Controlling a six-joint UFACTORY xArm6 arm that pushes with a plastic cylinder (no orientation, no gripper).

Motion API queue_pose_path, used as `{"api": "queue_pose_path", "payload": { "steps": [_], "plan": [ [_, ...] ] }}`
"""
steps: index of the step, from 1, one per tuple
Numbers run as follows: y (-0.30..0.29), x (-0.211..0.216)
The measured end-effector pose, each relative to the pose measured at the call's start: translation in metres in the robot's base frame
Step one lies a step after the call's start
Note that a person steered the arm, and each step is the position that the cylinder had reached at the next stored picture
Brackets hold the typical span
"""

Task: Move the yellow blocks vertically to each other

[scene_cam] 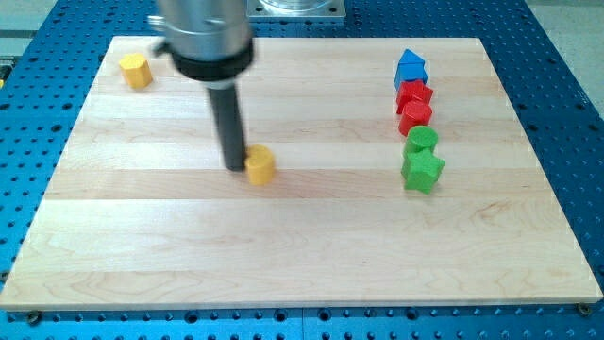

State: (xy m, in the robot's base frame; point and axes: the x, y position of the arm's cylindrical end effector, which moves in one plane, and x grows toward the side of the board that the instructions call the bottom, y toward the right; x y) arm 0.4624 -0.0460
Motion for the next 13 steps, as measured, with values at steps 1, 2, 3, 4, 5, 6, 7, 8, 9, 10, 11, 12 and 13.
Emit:
{"api": "queue_pose_path", "payload": {
  "steps": [1, 2, 3, 4, 5, 6, 7, 8, 9, 10, 11, 12, 13],
  "plan": [
    [0.082, 0.051],
    [0.121, 0.075],
    [0.115, 0.077],
    [0.100, 0.110],
    [0.127, 0.095],
    [0.156, 0.075],
    [0.163, 0.079],
    [0.146, 0.121],
    [0.140, 0.133],
    [0.048, 0.111],
    [-0.046, 0.084],
    [-0.128, 0.023],
    [-0.191, -0.001]
  ]
}}
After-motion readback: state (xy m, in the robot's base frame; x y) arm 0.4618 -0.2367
